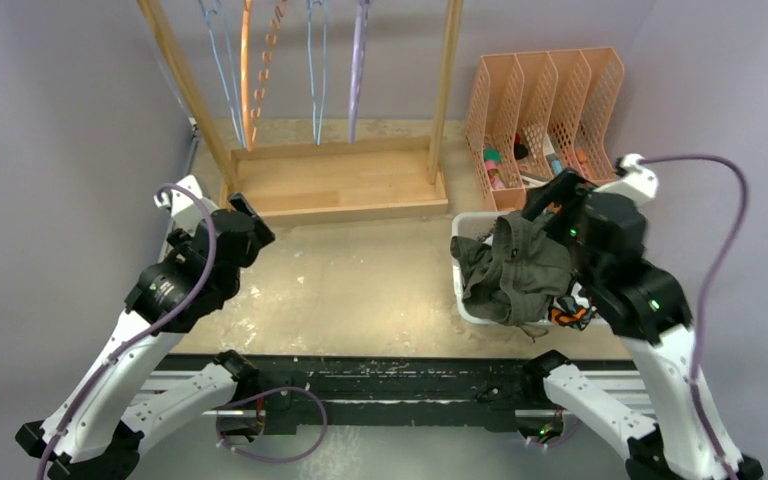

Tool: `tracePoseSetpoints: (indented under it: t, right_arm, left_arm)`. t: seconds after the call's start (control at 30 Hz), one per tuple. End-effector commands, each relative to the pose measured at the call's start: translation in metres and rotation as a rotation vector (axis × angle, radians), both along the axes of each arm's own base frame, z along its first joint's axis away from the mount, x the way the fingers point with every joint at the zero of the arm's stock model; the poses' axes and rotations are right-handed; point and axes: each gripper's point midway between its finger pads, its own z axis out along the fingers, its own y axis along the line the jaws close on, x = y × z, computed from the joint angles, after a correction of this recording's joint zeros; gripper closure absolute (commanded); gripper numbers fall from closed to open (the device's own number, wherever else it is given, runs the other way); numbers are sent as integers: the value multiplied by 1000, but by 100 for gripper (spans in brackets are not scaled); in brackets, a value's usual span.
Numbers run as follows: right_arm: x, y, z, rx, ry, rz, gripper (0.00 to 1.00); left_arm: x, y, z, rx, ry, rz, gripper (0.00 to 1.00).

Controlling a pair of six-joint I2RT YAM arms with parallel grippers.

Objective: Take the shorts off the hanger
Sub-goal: Reset both arms

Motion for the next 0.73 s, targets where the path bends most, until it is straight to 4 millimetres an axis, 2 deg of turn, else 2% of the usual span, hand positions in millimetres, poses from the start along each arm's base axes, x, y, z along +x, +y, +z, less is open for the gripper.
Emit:
tracePoseSetpoints:
  t: [0.0, 0.2, 0.3, 0.4, 0.53, 0.7]
  right_arm:
    - [-15, 9, 64, -69, -208, 184, 13]
    - [-34, 17, 126, -110, -439, 304, 10]
    - [-38, 15, 145, -161, -478, 319, 4]
    - [-38, 8, 153, -215, -466, 302, 1]
    - [-34, 1, 162, -292, -459, 280, 1]
    - [-26, 3, 163, -296, -456, 277, 0]
  left_arm:
    - [-1, 39, 55, 81, -126, 177, 14]
    - [-12, 77, 116, 223, -181, 341, 13]
    - [-19, 92, 139, 285, -208, 407, 13]
    - [-21, 98, 153, 318, -225, 425, 13]
    - [-22, 98, 166, 309, -250, 416, 13]
    - [-20, 95, 166, 295, -251, 397, 12]
